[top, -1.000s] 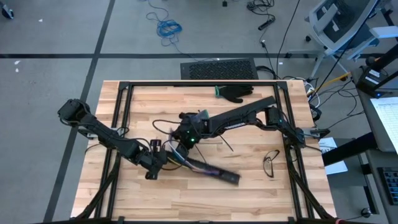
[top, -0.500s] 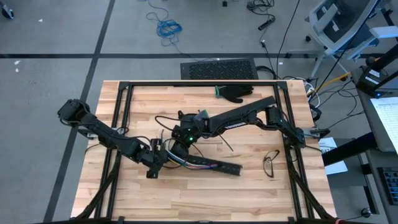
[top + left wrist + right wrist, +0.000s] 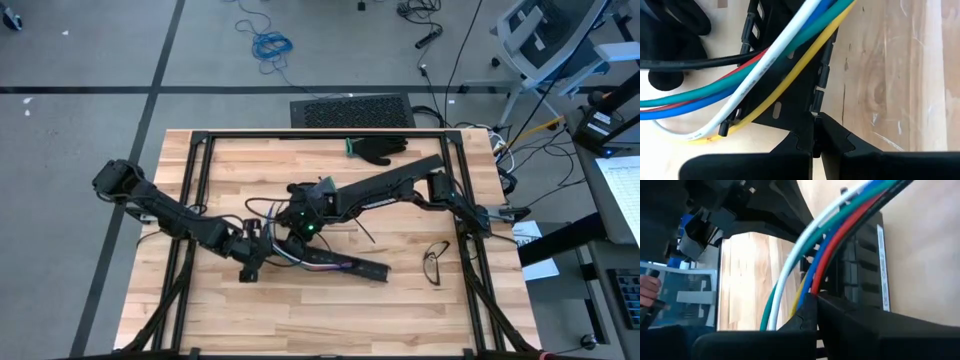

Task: Ziptie cables
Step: Put the zip tied cable wires into the black cable duct

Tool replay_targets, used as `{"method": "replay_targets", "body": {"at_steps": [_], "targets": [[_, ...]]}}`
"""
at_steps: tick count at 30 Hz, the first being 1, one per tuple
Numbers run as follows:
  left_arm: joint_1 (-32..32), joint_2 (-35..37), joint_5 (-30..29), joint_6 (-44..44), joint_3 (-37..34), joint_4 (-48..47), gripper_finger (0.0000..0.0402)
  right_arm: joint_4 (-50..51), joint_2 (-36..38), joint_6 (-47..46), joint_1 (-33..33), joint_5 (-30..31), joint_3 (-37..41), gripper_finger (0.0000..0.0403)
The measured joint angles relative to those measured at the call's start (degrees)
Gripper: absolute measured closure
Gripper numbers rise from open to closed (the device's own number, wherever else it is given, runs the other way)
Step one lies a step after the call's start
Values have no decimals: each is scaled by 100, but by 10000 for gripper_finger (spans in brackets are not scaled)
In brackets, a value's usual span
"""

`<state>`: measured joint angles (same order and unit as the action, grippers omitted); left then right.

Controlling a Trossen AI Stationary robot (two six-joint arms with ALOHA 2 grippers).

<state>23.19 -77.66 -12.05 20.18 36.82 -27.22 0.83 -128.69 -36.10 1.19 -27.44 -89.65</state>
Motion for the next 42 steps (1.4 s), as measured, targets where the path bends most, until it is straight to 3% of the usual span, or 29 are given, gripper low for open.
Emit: {"method": "replay_targets", "body": {"at_steps": [4, 8, 11, 15, 23, 27, 42], "targets": [[-36, 0, 17, 38, 0, -20, 384, 134, 112, -161, 106, -19, 11, 403], [-34, 1, 75, 41, 0, -22, 384, 661, 197, -78, 227, -507, -189, 403], [-36, 1, 92, -1, 2, -18, 384, 1196, 194, 390, 229, -249, -260, 403], [-34, 1, 105, 43, 2, -24, 384, 816, 256, 467, 292, -244, -256, 403], [-34, 1, 105, -119, 2, -31, 384, 782, 336, 233, 510, 1327, -421, 403], [-34, 1, 113, -406, 35, -82, 384, 807, 194, 154, 520, 1826, -428, 403], [-42, -5, 109, -881, 181, 329, 384, 581, -161, -259, 498, 2019, -433, 403]]}}
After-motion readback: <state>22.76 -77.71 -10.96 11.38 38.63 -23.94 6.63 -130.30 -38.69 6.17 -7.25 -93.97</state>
